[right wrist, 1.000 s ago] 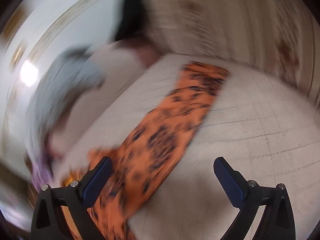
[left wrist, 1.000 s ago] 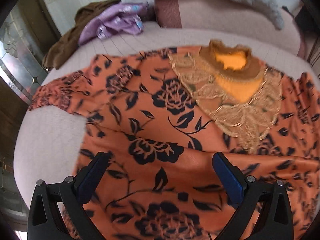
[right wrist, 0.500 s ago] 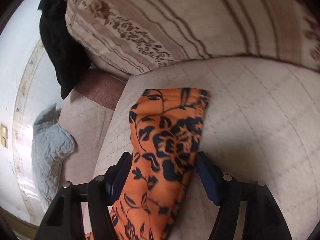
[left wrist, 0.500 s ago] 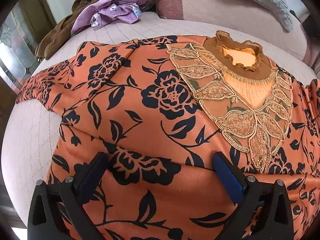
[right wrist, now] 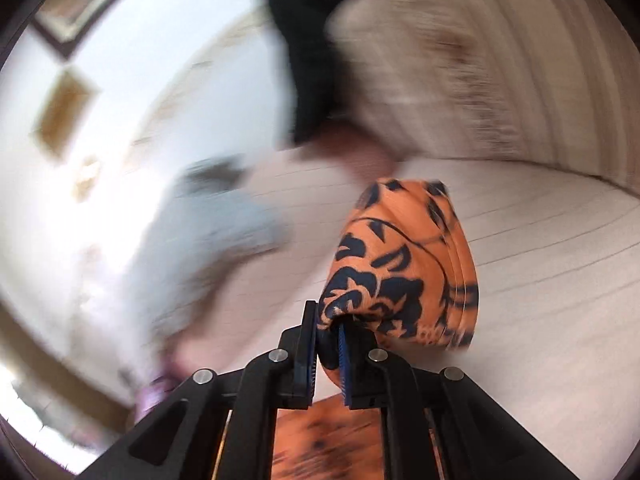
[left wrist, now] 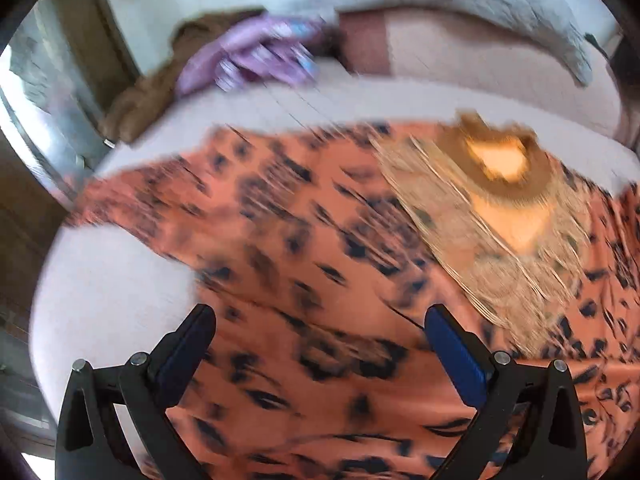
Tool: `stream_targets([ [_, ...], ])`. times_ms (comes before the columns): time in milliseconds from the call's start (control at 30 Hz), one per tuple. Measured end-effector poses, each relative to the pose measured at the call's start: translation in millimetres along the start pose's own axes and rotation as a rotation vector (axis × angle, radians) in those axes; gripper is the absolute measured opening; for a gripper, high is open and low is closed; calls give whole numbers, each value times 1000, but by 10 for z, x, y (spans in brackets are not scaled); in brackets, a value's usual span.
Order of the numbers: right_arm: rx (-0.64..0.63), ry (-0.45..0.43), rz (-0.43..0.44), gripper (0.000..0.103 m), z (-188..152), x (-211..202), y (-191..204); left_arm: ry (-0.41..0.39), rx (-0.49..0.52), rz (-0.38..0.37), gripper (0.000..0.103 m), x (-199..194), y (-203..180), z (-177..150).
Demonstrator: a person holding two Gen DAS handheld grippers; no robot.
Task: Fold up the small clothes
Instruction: 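Grasp a sleeve cuff with the right tool and lift it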
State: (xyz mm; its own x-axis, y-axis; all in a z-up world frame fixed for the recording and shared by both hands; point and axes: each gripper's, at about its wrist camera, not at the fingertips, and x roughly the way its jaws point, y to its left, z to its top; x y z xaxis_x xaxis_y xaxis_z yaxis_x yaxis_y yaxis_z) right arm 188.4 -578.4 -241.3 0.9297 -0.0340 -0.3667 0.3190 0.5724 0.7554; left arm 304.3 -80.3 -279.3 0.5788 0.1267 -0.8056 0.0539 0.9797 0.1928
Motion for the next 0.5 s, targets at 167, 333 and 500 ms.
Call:
stream_targets([
  [167, -67, 156, 205, 9, -784, 184, 967, -49, -109, 136, 103, -58, 639, 135],
  [333, -68, 372, 265, 10, -1838, 781, 1508, -49, -223, 194, 103, -86, 1282, 132],
  [500, -88, 621, 218, 16, -3004, 1282, 1777, -38, -337, 169, 103, -65, 1772, 130],
])
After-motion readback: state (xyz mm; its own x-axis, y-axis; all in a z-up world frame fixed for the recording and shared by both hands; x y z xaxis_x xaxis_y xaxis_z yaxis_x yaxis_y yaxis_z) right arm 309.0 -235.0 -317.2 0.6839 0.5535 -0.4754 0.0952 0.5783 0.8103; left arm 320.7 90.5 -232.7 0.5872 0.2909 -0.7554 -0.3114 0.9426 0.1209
